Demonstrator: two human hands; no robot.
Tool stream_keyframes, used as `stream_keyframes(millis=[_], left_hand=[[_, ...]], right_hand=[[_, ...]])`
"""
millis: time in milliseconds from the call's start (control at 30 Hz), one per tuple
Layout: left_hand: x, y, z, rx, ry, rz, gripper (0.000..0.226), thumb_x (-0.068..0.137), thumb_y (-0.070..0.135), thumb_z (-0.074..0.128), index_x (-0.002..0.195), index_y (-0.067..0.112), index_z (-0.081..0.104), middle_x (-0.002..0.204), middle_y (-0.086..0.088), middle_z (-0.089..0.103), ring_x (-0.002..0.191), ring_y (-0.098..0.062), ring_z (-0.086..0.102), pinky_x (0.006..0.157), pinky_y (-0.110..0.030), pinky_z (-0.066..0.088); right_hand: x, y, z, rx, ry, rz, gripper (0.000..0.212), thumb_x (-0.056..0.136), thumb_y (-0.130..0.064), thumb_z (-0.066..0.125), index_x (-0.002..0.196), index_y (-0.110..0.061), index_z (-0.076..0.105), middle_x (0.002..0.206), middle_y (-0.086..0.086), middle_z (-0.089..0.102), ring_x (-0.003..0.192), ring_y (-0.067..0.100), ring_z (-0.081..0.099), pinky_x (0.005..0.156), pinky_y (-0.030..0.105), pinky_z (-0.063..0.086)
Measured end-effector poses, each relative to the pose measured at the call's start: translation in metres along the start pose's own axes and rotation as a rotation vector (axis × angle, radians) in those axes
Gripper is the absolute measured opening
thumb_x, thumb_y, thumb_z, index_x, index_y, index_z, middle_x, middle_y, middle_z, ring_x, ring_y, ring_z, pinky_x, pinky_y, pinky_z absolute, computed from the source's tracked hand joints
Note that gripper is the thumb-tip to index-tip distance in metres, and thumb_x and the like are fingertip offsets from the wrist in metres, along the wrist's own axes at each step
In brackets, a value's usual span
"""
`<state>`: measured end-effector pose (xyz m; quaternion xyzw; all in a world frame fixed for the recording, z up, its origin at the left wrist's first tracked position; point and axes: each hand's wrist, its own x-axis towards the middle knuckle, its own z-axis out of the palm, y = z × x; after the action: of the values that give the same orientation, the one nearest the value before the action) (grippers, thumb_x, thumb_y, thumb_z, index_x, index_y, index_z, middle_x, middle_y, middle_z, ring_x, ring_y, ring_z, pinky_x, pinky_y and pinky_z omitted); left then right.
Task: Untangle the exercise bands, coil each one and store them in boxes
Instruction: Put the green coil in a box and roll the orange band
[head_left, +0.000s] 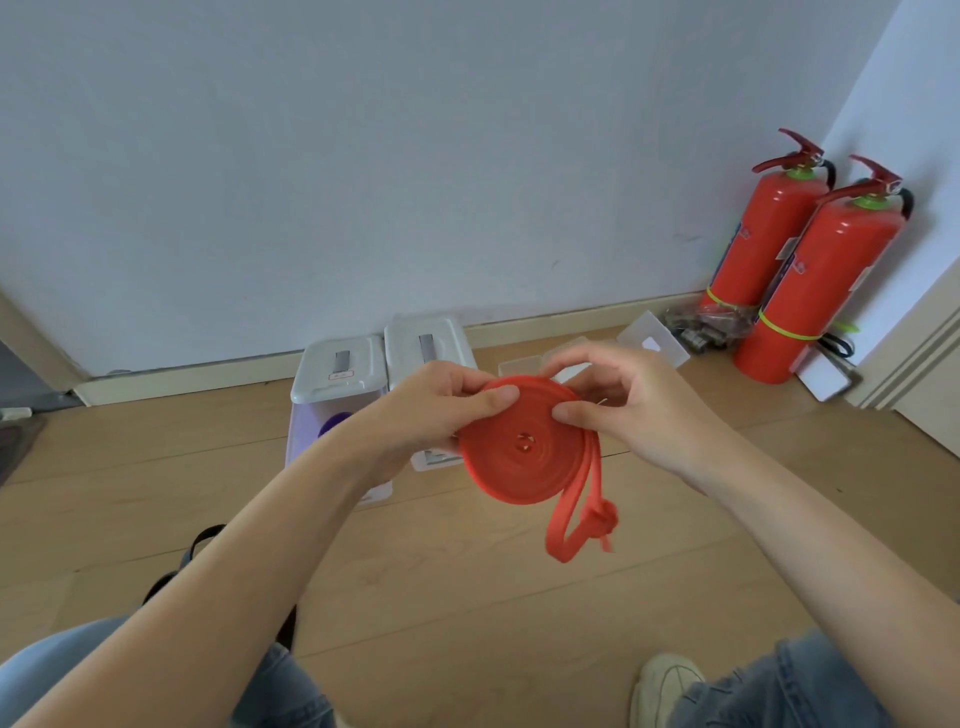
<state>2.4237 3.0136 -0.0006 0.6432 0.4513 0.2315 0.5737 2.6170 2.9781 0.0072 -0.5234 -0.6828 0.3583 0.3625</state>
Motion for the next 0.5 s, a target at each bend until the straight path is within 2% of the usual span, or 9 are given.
stream_keyframes(millis=[67,133,200,267,333,433,500], left_hand=[[-0.001,0.0,0.003,0.028,-0.018,-0.016,0.018,0.087,0.035,0.058,0.087,0.022,0.07,0.072,0.004,0.071,0.061,-0.004,0.064,0.052,-0.013,0.049],[0.0,0.0,0.008,0.075,0.081,0.004,0.026,0.088,0.038,0.058,0.078,0.017,0.07,0.058,0.007,0.063,0.046,0.001,0.052,0.043,-0.008,0.036],[0.002,0.001,0.011,0.103,0.181,0.054,0.032,0.088,0.037,0.058,0.077,0.009,0.07,0.063,-0.003,0.061,0.053,-0.008,0.051,0.052,-0.017,0.038],[0.003,0.004,0.008,0.096,0.264,0.093,0.031,0.088,0.035,0.059,0.077,0.009,0.071,0.072,-0.014,0.063,0.063,-0.016,0.053,0.061,-0.028,0.041],[0.006,0.007,-0.002,0.077,0.379,0.119,0.033,0.088,0.035,0.059,0.074,0.007,0.07,0.07,-0.015,0.06,0.062,-0.017,0.05,0.059,-0.027,0.04],[0.01,0.006,-0.011,-0.046,0.503,0.141,0.042,0.089,0.033,0.058,0.078,-0.006,0.066,0.07,-0.016,0.058,0.063,-0.02,0.05,0.06,-0.03,0.039],[0.012,0.003,-0.008,-0.12,0.531,0.132,0.039,0.09,0.033,0.057,0.073,0.0,0.068,0.066,-0.012,0.062,0.058,-0.019,0.054,0.057,-0.026,0.042]], right_hand=[[-0.001,-0.002,0.001,-0.024,-0.046,-0.016,0.029,0.078,-0.006,0.072,0.093,-0.029,0.065,0.083,0.007,0.071,0.078,0.022,0.066,0.074,0.029,0.051],[0.0,-0.001,0.005,-0.034,-0.055,-0.026,0.031,0.078,-0.007,0.072,0.091,-0.034,0.064,0.082,0.007,0.071,0.074,0.019,0.067,0.069,0.026,0.053],[0.001,0.002,0.008,0.037,-0.013,0.017,0.028,0.078,-0.01,0.073,0.093,-0.031,0.062,0.078,0.0,0.071,0.071,0.013,0.068,0.063,0.021,0.053],[0.001,0.005,0.007,0.187,0.012,0.114,0.028,0.075,-0.015,0.075,0.096,-0.023,0.059,0.074,-0.001,0.071,0.068,0.014,0.068,0.06,0.022,0.053],[0.001,0.007,0.006,0.315,0.025,0.169,0.024,0.073,-0.015,0.075,0.091,-0.016,0.059,0.07,0.002,0.07,0.064,0.015,0.066,0.059,0.024,0.053],[0.0,0.008,0.008,0.45,0.112,0.164,0.013,0.077,-0.007,0.071,0.081,-0.015,0.062,0.068,0.007,0.069,0.06,0.014,0.065,0.054,0.019,0.05],[-0.001,0.007,0.013,0.506,0.133,0.139,0.012,0.08,-0.004,0.068,0.083,-0.013,0.062,0.069,0.008,0.069,0.062,0.018,0.066,0.059,0.021,0.052]])
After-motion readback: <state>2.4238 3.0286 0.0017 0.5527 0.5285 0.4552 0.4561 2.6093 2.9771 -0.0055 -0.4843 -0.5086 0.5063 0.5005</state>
